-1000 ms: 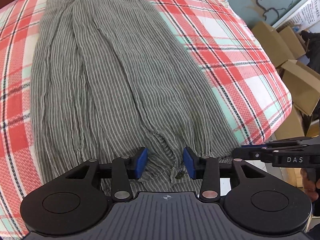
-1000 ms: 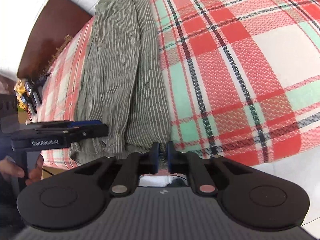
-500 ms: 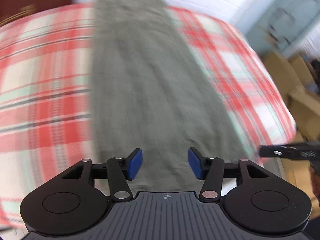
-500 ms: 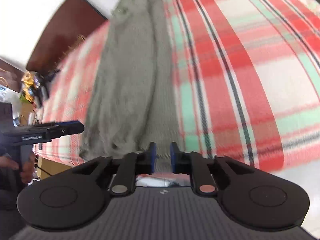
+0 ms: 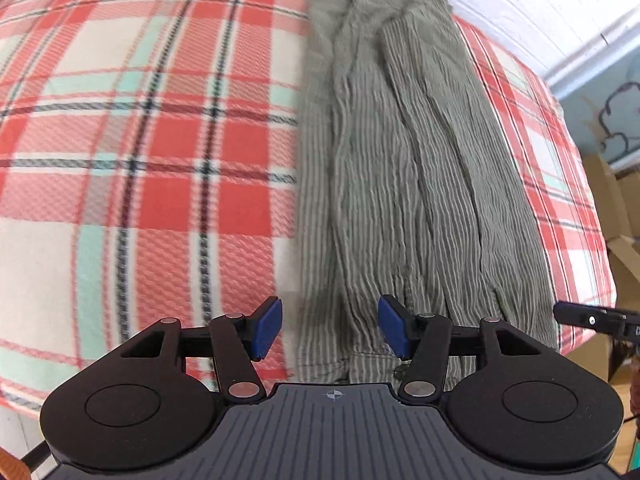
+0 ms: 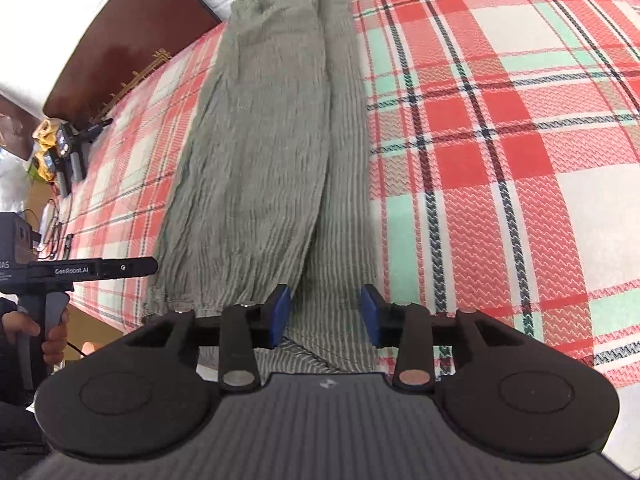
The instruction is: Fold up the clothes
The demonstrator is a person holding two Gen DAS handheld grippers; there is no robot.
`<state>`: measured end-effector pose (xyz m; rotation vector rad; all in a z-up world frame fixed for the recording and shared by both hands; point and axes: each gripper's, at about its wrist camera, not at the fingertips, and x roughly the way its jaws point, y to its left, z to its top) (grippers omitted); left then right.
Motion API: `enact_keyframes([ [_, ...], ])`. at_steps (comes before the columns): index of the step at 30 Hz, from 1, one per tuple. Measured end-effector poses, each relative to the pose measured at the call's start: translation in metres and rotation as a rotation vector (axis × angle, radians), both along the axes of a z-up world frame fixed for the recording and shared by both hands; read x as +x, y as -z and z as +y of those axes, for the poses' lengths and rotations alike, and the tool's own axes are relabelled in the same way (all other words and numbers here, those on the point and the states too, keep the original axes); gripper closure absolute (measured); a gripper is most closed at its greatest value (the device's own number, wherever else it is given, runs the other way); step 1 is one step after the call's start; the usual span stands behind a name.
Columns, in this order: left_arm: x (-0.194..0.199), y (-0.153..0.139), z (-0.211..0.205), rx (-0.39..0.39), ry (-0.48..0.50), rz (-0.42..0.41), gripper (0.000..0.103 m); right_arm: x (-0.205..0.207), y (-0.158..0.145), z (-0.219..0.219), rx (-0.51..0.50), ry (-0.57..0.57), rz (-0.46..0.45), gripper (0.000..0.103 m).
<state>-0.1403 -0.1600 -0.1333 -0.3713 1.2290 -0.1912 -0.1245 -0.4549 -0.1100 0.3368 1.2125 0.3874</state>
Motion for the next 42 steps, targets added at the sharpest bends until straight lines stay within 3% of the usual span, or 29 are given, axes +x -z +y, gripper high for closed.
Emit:
enact_keyframes([
  [10,0.008,0.014,0.006,-0.078,0.005,-0.018,0.033,0.009,-0.006,0.01,-0.037,-0.006,-0.021,0.051],
  [14,-0.004,0.021,0.009,-0.21,0.034,0.013,0.033,0.008,-0.001,0.009,-0.052,-0.002,-0.006,0.051],
  [21,-0.016,0.03,0.021,-0.328,-0.03,0.043,0.033,0.003,0.01,0.005,-0.047,0.005,0.042,0.051],
  [28,0.012,0.03,0.017,-0.33,-0.027,0.033,0.034,0.009,0.016,0.0,-0.006,0.036,0.048,0.051],
  [36,-0.004,0.037,0.009,-0.358,-0.032,0.047,0.036,-0.005,0.022,-0.007,0.085,0.016,0.097,0.05],
  [42,0.007,0.032,0.001,-0.313,-0.01,0.046,0.043,0.003,0.025,-0.012,0.142,0.06,0.126,0.053],
])
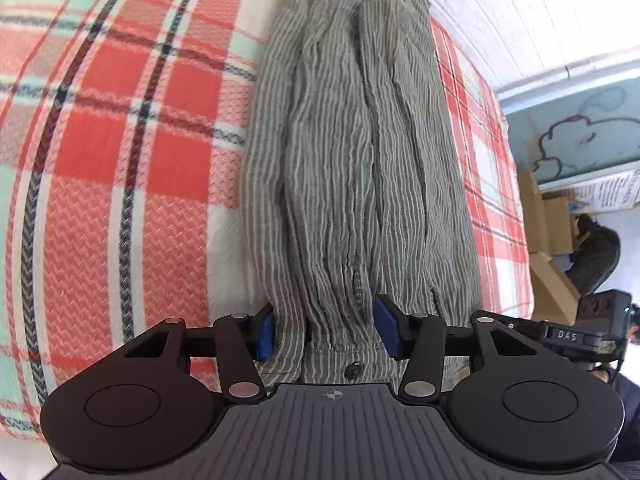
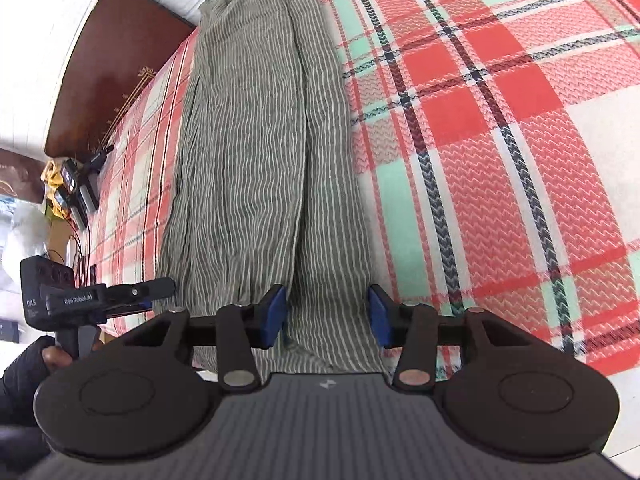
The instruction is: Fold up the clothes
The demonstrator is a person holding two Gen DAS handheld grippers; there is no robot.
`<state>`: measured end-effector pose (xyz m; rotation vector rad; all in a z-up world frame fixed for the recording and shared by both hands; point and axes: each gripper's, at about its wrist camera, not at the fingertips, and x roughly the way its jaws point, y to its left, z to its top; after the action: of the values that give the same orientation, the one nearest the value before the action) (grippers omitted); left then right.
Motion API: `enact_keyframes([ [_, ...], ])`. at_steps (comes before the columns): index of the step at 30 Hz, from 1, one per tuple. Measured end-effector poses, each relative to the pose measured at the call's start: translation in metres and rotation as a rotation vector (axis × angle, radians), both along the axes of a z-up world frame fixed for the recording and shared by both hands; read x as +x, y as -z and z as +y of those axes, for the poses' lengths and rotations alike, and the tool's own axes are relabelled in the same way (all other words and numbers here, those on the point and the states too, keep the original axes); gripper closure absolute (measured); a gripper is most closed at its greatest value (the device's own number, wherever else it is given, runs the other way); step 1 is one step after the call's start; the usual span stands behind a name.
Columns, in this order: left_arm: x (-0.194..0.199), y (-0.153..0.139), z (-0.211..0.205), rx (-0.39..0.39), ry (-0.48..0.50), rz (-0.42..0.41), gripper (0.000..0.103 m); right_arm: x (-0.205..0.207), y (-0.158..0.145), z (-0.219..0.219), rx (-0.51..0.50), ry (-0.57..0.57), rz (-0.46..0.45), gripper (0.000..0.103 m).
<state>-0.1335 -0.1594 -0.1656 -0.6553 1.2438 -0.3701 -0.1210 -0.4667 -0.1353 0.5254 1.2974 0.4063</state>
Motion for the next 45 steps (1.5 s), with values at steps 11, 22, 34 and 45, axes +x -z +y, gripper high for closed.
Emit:
enact_keyframes([
  [11,-0.016,-0.005,-0.011,0.059,-0.048,-0.009,0.088,-0.012,0.006,-0.015,0.056,0.002,0.021,0.097],
  [22,-0.023,-0.038,-0.007,-0.027,-0.188,-0.046,0.088,0.004,-0.024,-0.045,0.246,0.02,-0.015,0.097],
  [34,0.064,-0.058,0.019,-0.108,-0.226,-0.118,0.089,0.096,-0.048,-0.029,0.269,0.132,-0.108,0.098],
  [45,0.148,-0.029,0.04,-0.09,-0.21,-0.051,0.073,0.185,-0.022,-0.006,0.124,0.205,-0.056,0.097],
])
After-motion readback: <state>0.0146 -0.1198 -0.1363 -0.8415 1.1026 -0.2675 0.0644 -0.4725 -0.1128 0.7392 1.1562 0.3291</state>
